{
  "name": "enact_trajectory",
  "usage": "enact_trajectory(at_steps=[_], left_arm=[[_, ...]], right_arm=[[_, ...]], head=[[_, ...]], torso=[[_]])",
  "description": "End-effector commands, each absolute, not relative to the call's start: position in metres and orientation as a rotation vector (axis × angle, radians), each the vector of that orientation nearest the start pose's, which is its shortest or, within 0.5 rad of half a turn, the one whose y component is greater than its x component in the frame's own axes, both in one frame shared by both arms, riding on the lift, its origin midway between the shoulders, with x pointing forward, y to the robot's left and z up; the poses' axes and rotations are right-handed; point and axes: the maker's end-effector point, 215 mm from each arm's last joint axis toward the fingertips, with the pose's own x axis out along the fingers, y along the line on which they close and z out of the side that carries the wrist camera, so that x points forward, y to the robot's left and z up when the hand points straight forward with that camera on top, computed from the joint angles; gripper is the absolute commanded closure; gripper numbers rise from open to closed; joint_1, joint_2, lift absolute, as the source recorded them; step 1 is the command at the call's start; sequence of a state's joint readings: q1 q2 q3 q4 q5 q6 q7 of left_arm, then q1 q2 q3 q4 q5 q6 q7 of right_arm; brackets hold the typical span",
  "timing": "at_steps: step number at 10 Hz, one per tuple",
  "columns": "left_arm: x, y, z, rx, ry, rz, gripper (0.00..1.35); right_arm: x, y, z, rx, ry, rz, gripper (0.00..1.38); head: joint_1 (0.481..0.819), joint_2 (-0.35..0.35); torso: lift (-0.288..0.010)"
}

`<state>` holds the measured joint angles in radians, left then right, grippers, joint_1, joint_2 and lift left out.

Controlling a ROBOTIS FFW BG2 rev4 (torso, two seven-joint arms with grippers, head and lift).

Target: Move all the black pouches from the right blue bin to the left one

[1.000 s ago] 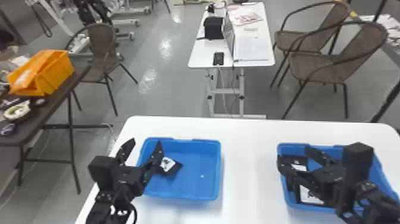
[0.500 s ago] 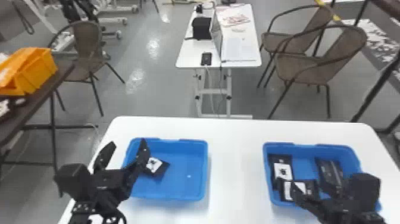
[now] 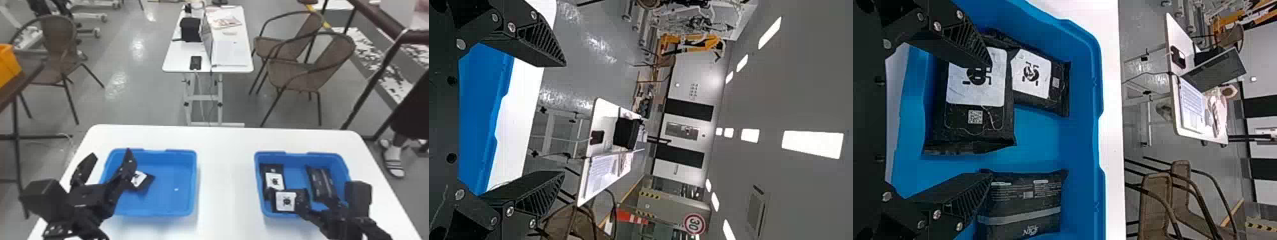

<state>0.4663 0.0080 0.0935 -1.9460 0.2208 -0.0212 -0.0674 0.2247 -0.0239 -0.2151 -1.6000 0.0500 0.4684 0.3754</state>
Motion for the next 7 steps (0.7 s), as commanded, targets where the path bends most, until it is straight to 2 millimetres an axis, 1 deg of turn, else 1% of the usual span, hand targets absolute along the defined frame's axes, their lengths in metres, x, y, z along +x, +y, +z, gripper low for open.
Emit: enact_trajectory(at_steps=[1, 3, 5, 7], left_arm=[[0.452, 0.269, -0.365, -0.176, 0.049, 0.027, 0.28], [0.452, 0.27, -0.364, -0.179, 0.043, 0.033, 0.28], [0.451, 0.271, -0.363, -0.179, 0.036, 0.037, 0.28], [0.451, 0.271, -0.362, -0.18, 0.035, 0.035, 0.28]], right_arm=[[0.453, -0.29, -0.582, 0.077, 0.685, 0.151, 0.25], [0.461, -0.284, -0.59, 0.084, 0.705, 0.173, 0.26], [0.469, -0.27, -0.603, 0.09, 0.729, 0.204, 0.25], [0.474, -0.262, -0.618, 0.113, 0.765, 0.226, 0.25]], head=[[0.695, -0.021], [0.695, -0.022], [0.695, -0.013], [0.695, 0.002]], torso=[[0.01], [0.01], [0.01], [0.01]])
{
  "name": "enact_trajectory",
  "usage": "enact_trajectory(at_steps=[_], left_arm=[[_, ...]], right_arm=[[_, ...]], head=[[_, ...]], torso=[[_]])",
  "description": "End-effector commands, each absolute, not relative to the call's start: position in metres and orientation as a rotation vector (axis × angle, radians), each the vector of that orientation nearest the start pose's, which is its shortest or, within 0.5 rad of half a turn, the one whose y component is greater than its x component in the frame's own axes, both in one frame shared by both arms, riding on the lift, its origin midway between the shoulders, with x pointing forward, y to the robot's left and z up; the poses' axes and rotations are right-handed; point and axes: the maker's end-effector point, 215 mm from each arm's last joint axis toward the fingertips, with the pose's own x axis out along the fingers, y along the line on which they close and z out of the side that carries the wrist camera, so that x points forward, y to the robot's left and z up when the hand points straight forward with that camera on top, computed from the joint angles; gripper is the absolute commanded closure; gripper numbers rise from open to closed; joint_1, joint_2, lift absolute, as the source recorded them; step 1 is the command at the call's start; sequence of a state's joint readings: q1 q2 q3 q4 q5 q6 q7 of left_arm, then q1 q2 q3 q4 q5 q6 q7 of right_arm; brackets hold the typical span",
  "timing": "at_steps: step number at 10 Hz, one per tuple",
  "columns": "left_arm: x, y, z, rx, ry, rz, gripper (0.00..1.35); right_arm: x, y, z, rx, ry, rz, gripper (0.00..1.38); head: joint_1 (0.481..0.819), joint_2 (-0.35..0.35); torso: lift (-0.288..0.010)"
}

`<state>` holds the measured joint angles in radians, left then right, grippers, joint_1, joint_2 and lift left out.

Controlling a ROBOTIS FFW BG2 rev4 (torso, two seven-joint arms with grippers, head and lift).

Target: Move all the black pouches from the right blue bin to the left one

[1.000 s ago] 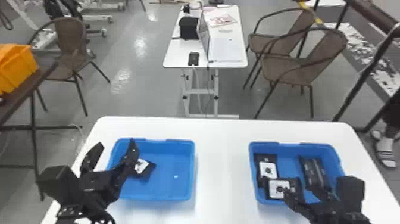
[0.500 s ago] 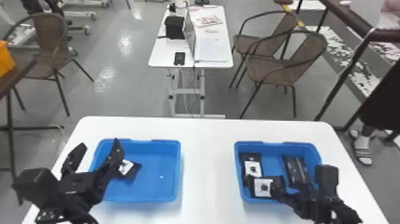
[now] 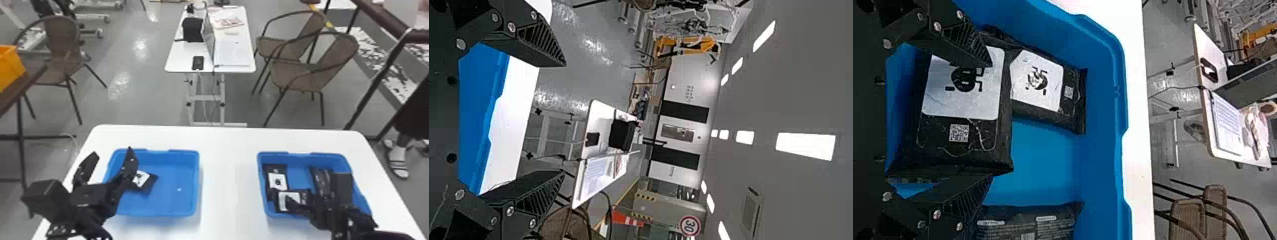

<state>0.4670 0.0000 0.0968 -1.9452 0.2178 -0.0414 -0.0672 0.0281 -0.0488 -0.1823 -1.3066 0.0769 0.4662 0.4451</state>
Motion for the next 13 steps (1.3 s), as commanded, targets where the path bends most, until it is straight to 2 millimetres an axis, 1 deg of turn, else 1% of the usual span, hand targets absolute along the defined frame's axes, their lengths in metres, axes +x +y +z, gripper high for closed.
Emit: enact_trajectory(at_steps=[1, 2, 3, 4, 5, 6, 8, 10, 11, 12, 13], left_arm=[[0.451, 0.271, -0.363, -0.178, 0.035, 0.037, 0.28], [0.451, 0.271, -0.36, -0.176, 0.027, 0.038, 0.28], [0.45, 0.273, -0.36, -0.169, 0.024, 0.039, 0.28], [0.449, 0.274, -0.359, -0.166, 0.02, 0.043, 0.28], [0.447, 0.277, -0.36, -0.161, 0.02, 0.046, 0.28], [0.447, 0.278, -0.359, -0.158, 0.017, 0.048, 0.28], [0.447, 0.278, -0.356, -0.156, 0.006, 0.048, 0.28], [0.447, 0.277, -0.353, -0.157, -0.006, 0.048, 0.28], [0.447, 0.277, -0.351, -0.156, -0.012, 0.048, 0.28], [0.447, 0.279, -0.351, -0.161, -0.011, 0.057, 0.28], [0.446, 0.278, -0.352, -0.164, -0.006, 0.059, 0.28]], right_arm=[[0.474, -0.259, -0.623, 0.125, 0.78, 0.233, 0.25], [0.475, -0.256, -0.619, 0.144, 0.78, 0.239, 0.26], [0.475, -0.249, -0.611, 0.172, 0.748, 0.234, 0.39], [0.475, -0.244, -0.602, 0.192, 0.715, 0.237, 1.02], [0.471, -0.242, -0.601, 0.215, 0.704, 0.222, 1.08], [0.466, -0.24, -0.606, 0.24, 0.713, 0.22, 1.13], [0.461, -0.24, -0.614, 0.237, 0.727, 0.204, 1.14], [0.454, -0.243, -0.615, 0.296, 0.7, 0.177, 1.15], [0.448, -0.245, -0.608, 0.315, 0.679, 0.172, 1.15], [0.444, -0.252, -0.589, 0.318, 0.647, 0.165, 1.15], [0.446, -0.258, -0.559, 0.302, 0.604, 0.166, 1.15]], head=[[0.695, 0.007], [0.695, 0.013], [0.695, 0.016], [0.695, 0.022], [0.695, 0.028], [0.695, 0.035], [0.695, 0.046], [0.695, 0.047], [0.695, 0.046], [0.695, 0.043], [0.695, 0.039]], torso=[[0.01], [0.01], [0.01], [0.01], [0.01], [0.01], [0.01], [0.01], [0.01], [0.01], [0.01]])
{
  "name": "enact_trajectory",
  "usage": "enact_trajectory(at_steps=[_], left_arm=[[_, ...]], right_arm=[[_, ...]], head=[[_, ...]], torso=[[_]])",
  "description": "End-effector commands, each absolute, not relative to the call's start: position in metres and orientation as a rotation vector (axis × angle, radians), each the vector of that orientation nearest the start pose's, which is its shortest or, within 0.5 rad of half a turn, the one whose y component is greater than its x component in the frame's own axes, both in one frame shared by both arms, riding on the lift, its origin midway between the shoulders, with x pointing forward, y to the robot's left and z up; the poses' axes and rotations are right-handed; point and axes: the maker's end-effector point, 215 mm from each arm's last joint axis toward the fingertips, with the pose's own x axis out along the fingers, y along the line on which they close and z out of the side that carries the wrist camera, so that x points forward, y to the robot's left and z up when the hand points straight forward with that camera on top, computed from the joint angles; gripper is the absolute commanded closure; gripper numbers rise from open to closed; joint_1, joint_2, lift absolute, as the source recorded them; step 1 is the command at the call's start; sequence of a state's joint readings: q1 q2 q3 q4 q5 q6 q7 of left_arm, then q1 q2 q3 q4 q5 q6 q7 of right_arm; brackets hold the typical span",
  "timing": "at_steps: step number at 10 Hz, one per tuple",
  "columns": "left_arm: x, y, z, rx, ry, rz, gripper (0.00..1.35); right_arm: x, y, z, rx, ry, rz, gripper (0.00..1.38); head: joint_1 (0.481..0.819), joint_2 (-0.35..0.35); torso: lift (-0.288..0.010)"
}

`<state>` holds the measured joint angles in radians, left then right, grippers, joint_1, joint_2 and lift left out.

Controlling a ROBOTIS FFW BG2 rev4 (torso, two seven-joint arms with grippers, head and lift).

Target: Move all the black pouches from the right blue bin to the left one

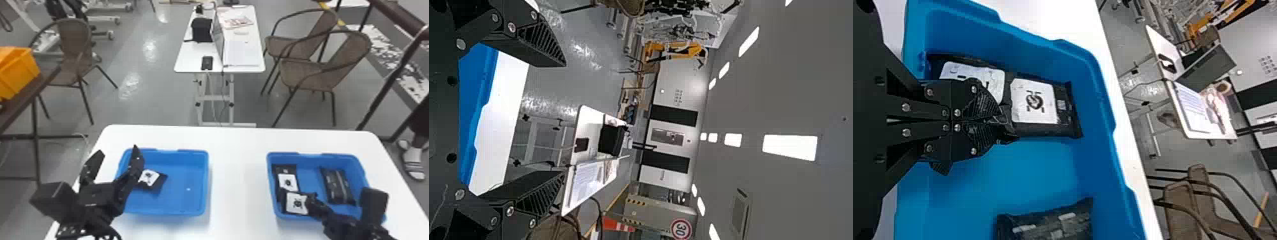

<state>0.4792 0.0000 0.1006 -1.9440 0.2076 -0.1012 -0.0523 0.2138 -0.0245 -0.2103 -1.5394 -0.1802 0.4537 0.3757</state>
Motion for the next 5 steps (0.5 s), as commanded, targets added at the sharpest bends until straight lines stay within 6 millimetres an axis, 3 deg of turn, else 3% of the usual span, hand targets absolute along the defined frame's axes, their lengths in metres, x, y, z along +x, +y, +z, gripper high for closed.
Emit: enact_trajectory(at_steps=[1, 3, 4, 5], left_arm=[[0.447, 0.279, -0.349, -0.163, -0.011, 0.059, 0.28], [0.448, 0.279, -0.35, -0.174, -0.004, 0.06, 0.28], [0.451, 0.277, -0.348, -0.182, -0.001, 0.055, 0.27], [0.454, 0.276, -0.346, -0.194, 0.003, 0.052, 0.27]], right_arm=[[0.448, -0.27, -0.527, 0.276, 0.561, 0.159, 1.15], [0.462, -0.277, -0.474, 0.3, 0.467, 0.18, 1.15], [0.478, -0.264, -0.452, 0.327, 0.421, 0.218, 1.15], [0.497, -0.239, -0.434, 0.36, 0.382, 0.29, 1.15]], head=[[0.695, 0.036], [0.695, 0.01], [0.695, 0.004], [0.695, 0.009]], torso=[[0.01], [0.01], [0.01], [0.01]])
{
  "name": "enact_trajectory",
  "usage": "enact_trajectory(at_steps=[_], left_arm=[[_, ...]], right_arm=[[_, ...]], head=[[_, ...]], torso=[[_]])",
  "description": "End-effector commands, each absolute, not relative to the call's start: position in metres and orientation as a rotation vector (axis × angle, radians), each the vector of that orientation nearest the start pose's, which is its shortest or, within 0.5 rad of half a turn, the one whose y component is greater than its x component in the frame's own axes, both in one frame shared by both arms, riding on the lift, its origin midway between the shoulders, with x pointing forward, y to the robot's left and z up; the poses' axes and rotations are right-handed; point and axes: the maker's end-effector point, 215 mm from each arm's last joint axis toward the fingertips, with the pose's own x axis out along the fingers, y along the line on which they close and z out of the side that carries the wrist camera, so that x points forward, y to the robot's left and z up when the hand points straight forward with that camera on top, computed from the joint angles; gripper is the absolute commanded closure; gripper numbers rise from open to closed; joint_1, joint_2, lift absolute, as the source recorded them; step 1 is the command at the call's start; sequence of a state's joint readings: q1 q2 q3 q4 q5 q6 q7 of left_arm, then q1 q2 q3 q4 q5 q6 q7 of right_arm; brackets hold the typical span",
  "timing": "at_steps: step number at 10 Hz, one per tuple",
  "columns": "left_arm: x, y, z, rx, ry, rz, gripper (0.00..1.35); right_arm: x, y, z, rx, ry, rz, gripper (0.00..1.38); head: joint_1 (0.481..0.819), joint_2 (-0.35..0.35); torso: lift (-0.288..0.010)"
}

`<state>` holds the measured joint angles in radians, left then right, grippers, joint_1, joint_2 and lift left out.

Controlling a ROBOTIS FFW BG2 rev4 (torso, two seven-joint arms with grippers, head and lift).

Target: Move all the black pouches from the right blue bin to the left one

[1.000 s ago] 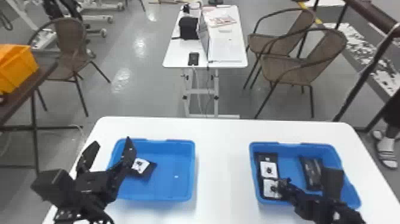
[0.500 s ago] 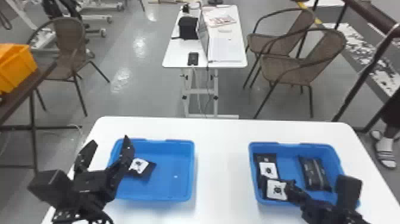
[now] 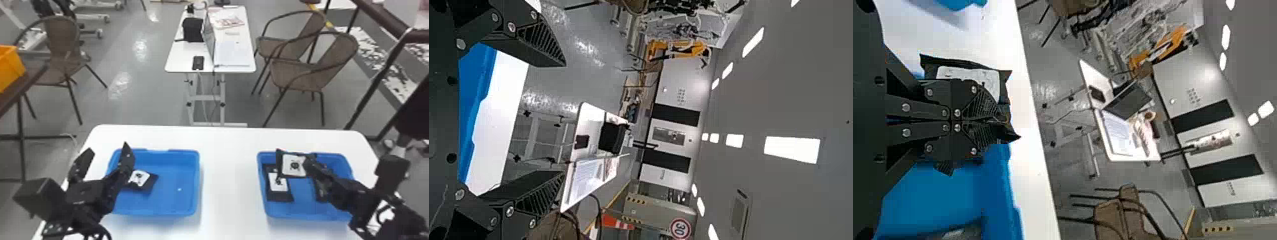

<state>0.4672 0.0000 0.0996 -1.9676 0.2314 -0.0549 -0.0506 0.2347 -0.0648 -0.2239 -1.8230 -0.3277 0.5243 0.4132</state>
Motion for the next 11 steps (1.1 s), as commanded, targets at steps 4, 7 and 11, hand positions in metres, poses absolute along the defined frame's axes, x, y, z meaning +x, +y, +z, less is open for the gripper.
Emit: enact_trajectory(at_steps=[4, 7, 11], left_arm=[[0.47, 0.256, -0.345, -0.271, 0.033, 0.01, 0.28], [0.479, 0.247, -0.346, -0.385, 0.055, -0.016, 0.28], [0.487, 0.238, -0.336, -0.406, 0.043, -0.05, 0.28]], right_arm=[[0.561, -0.096, -0.381, 0.464, 0.275, 0.667, 1.15], [0.559, -0.027, -0.361, 0.574, 0.273, 0.875, 1.15], [0.538, 0.014, -0.362, 0.754, 0.3, 1.064, 1.15]], head=[[0.695, 0.132], [0.695, 0.196], [0.695, 0.261]], torso=[[0.01], [0.01], [0.01]])
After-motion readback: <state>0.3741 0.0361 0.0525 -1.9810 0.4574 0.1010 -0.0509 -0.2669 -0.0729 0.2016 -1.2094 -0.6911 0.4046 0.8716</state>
